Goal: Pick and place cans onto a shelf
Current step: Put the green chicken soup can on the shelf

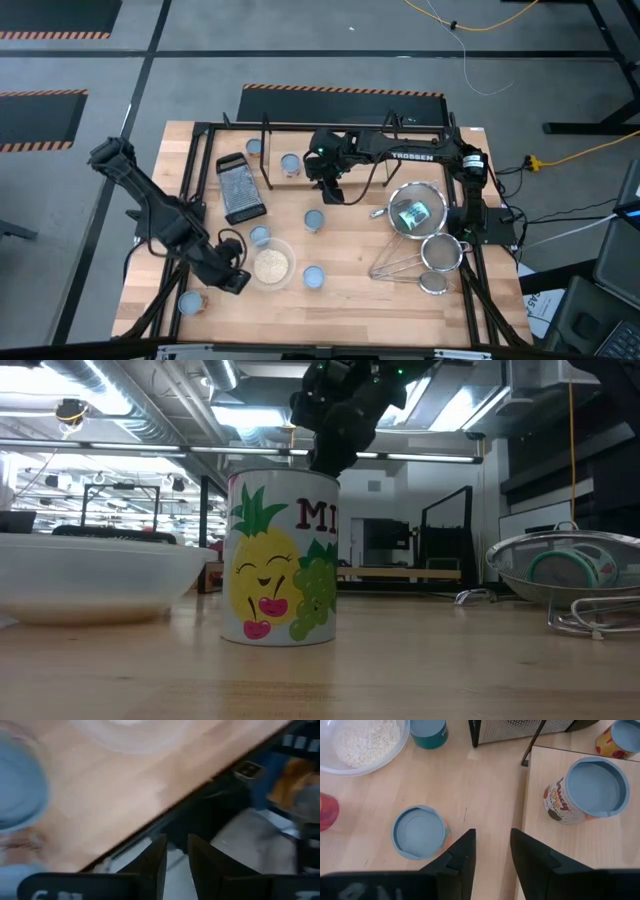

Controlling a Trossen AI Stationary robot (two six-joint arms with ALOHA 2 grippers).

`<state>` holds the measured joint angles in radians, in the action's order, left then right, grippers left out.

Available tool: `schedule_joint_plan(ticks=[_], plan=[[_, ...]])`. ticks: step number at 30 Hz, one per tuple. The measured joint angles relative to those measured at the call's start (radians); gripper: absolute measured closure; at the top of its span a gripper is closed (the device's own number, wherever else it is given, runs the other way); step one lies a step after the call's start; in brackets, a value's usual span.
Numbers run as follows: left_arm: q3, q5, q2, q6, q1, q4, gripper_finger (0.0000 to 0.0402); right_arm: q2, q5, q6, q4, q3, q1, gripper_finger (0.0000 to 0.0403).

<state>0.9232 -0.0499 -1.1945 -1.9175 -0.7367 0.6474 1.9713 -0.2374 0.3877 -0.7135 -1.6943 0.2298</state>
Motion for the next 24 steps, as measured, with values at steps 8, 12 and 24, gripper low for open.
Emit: schedule_joint_plan(ticks=[8, 12, 24], plan=[[0.174, 0.007, -0.173, 0.067, -0.013, 0.354, 0.0331, 0.000, 0.000, 0.000, -0.007, 0.000, 0.000, 0.0277], [0.179, 0.007, -0.226, 0.123, -0.013, 0.370, 0.0331, 0.000, 0.000, -0.001, -0.009, 0.000, 0.000, 0.0277], [0.179, 0.022, -0.292, 0.148, -0.013, 0.469, 0.0331, 0.000, 0.000, -0.011, -0.009, 0.000, 0.000, 0.0277]])
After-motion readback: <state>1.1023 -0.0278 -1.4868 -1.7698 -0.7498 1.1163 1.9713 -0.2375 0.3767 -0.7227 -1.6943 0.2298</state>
